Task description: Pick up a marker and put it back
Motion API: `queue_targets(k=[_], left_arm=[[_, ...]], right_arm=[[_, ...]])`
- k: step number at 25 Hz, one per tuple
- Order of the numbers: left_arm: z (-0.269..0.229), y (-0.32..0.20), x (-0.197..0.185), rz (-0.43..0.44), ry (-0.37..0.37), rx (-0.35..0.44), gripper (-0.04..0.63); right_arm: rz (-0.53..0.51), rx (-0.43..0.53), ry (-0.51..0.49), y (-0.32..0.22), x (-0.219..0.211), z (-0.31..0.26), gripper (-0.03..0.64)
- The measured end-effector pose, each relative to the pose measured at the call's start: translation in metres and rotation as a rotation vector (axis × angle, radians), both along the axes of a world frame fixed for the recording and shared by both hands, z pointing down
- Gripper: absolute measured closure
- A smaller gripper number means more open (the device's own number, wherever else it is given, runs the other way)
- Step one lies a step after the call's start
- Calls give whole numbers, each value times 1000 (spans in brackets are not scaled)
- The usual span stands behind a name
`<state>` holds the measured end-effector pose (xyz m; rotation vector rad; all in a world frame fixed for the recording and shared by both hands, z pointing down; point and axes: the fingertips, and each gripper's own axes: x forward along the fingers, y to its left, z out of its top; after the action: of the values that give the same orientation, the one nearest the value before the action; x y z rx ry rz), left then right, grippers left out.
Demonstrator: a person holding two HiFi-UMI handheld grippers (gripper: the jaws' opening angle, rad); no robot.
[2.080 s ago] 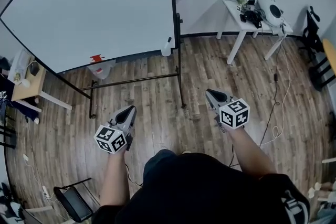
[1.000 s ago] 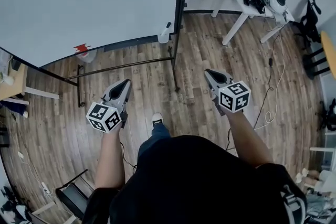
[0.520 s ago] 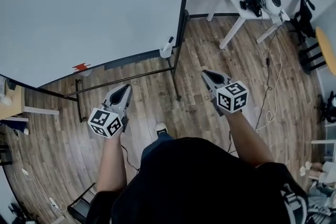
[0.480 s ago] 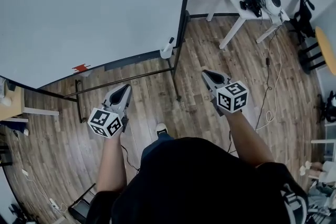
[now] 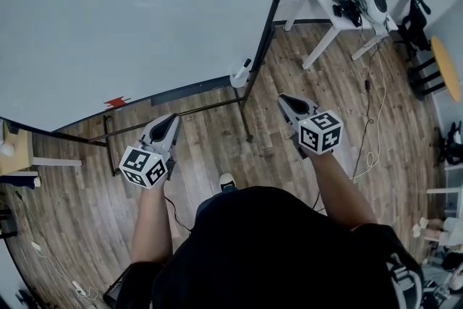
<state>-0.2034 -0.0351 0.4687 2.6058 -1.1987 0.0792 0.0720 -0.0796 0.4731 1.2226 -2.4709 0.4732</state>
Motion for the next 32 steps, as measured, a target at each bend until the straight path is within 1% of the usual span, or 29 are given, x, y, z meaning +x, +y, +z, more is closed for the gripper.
queue_targets(k=[4, 8, 13, 17, 26, 32], left_arm=[[-1, -5, -12, 18, -8, 3, 580], [-1, -5, -15, 31, -13, 3, 580], [-4, 0, -20, 25, 18, 10, 580], [3, 4, -19, 20, 21, -4, 580], [2, -11, -18, -5, 8, -9, 580], [8, -38, -2, -1, -6, -20, 580]], right_arm=[[5, 11, -5, -5, -15, -4, 615], [14, 3, -8, -2, -19, -3, 615], [20, -14, 2, 4, -17, 2, 615], [17, -17, 4, 4, -16, 4, 615], [-7, -31, -18, -15, -13, 15, 615], [-8, -46, -35, -46, 0, 30, 615]])
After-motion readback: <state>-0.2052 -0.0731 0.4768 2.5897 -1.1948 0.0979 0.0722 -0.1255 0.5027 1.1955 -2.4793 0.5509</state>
